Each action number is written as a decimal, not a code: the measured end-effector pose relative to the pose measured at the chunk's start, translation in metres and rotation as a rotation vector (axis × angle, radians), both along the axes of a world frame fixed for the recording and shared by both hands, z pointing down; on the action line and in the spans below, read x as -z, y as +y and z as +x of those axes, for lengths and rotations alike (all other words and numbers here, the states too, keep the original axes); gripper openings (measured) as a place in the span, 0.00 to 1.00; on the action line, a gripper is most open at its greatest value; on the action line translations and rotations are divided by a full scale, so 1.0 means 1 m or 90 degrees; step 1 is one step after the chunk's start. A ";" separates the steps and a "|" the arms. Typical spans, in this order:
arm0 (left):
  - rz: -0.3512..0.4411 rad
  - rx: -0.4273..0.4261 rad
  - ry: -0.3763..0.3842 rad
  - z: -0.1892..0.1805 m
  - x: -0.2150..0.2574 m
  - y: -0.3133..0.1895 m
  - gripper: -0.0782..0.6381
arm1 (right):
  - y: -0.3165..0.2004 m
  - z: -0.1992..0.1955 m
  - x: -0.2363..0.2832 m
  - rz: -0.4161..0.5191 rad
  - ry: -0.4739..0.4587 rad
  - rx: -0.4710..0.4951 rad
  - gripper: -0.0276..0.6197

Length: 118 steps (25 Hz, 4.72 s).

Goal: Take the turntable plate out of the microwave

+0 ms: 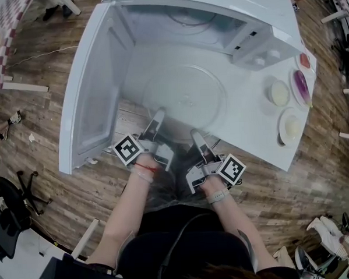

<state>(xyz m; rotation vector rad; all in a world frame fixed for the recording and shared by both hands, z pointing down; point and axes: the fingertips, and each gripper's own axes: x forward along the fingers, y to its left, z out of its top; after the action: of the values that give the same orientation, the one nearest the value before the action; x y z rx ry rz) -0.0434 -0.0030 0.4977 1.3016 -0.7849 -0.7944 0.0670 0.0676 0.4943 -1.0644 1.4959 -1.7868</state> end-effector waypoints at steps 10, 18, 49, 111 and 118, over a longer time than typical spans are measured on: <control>-0.008 -0.063 0.005 0.017 0.001 0.010 0.17 | -0.016 0.016 0.001 0.006 0.004 -0.047 0.10; -0.004 -0.137 0.004 0.035 0.010 0.036 0.18 | -0.022 0.021 -0.001 0.006 0.011 -0.064 0.10; -0.091 -0.191 0.011 0.053 -0.009 0.057 0.16 | -0.002 0.003 -0.013 -0.040 0.033 0.064 0.11; -0.106 -0.134 0.011 0.048 -0.015 0.041 0.16 | -0.008 -0.009 -0.016 -0.072 0.002 0.039 0.11; -0.096 -0.133 0.022 0.048 -0.014 0.042 0.16 | 0.003 -0.005 -0.007 -0.020 0.050 0.092 0.11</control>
<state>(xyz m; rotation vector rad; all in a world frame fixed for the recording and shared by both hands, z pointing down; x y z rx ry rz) 0.0046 0.0391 0.5121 1.2086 -0.6568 -0.5782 0.0623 0.0703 0.5017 -1.0776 1.6339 -1.8908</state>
